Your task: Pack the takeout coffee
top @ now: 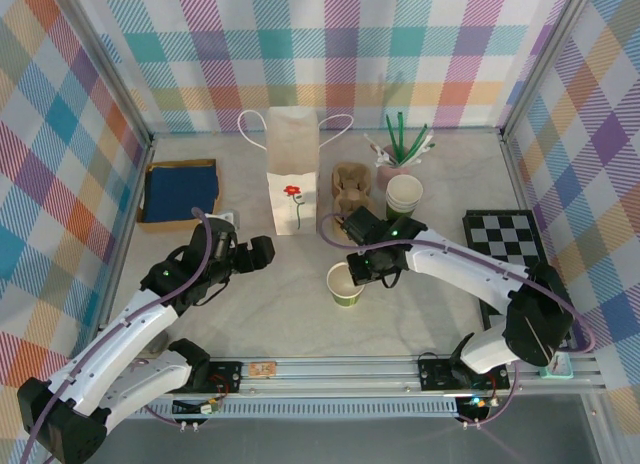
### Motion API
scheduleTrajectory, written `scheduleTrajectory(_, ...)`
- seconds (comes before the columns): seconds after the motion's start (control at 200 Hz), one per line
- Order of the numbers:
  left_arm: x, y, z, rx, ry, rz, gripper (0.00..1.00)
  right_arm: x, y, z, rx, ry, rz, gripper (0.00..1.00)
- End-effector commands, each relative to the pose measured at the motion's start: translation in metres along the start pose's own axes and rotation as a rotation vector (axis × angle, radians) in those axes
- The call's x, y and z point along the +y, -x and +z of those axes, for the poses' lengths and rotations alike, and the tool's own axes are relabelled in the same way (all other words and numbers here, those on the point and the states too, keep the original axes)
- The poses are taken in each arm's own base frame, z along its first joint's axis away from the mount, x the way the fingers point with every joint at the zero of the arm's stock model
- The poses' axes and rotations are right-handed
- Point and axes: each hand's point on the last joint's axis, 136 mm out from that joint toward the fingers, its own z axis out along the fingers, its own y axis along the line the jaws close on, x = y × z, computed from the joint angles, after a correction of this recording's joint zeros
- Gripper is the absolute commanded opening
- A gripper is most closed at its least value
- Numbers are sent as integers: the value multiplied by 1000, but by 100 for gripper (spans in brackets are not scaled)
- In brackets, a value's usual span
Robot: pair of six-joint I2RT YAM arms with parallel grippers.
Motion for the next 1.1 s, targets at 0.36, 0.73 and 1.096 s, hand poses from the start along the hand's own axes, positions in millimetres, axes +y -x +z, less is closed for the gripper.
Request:
scheduleTrajectory(0.36, -6, 3, 2, -4, -11, 11, 91, -13, 10, -48, -79, -57, 19, 37)
scheduleTrajectory(0.73, -8, 3, 7, 6, -12, 13, 91, -108, 7, -80, -137, -122, 419, 37)
scheduleTrajectory(1.096, -20, 0, 3, 22, -71, 35, 90, -159, 30, -21, -118, -19, 622, 36)
